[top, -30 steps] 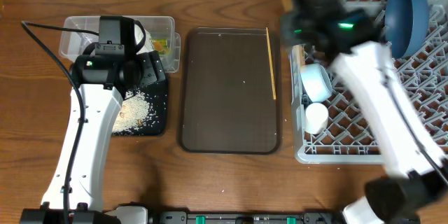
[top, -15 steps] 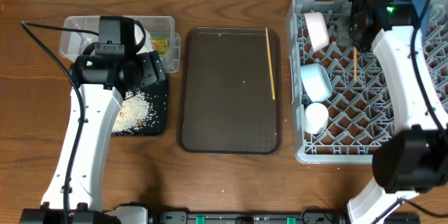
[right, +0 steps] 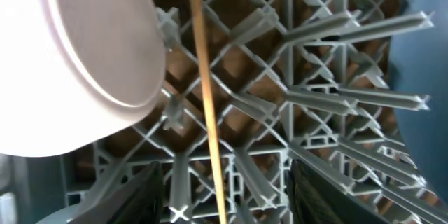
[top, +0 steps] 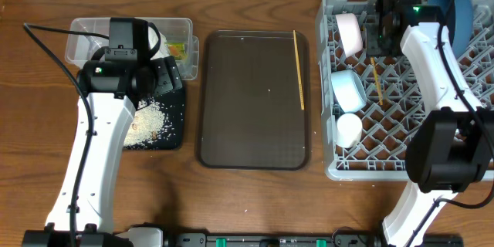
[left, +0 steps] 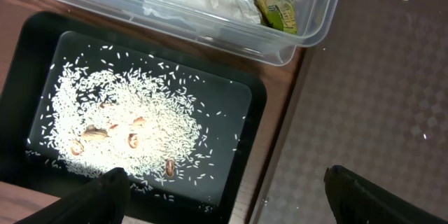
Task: Sort waste into correct bins and load items into the dishwasher rack
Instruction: 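Return the right gripper to the remaining chopstick on the tray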
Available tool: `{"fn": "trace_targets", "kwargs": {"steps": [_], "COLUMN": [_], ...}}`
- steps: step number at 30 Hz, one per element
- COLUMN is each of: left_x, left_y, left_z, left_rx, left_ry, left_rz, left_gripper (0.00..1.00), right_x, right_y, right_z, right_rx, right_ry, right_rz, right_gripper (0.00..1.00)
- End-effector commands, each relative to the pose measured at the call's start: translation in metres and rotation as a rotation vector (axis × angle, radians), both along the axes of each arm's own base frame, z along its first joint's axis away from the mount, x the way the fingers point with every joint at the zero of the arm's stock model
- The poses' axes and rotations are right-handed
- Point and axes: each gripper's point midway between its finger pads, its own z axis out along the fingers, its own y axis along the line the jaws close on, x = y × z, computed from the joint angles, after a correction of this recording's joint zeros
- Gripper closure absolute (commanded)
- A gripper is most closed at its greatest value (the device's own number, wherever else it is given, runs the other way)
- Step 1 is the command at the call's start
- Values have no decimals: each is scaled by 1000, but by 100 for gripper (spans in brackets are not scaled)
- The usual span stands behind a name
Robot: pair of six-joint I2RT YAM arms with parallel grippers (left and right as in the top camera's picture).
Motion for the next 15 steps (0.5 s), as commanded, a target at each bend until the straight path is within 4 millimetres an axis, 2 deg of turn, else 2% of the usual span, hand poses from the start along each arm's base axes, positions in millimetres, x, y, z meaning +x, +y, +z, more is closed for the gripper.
{"fn": "trace_targets", "kwargs": {"steps": [1, 5, 7, 9, 11, 15], "left_x": [-1, -1, -1, -1, -1, -1], "left_y": [4, 4, 4, 4, 4, 4], "left_z": [-3, -3, -3, -3, -3, -3], "left_rx": [12, 12, 12, 12, 12, 12], "left_ry": [11, 11, 11, 11, 11, 11], "left_rz": [9, 9, 9, 9, 9, 9], "left_gripper": [9, 9, 9, 9, 9, 9], "right_x": [7, 13, 16, 17, 15, 14], "right_y": [22, 60, 88, 116, 146, 178], "right_z": [25, 71, 93, 105, 108, 89], "right_rx": [90, 133, 144, 152, 141, 96], "right_ry": [-65, -173, -232, -271, -292, -276], "right_rz": [51, 117, 172, 217, 257, 267], "right_gripper": [48, 49, 50, 51, 51, 51]}}
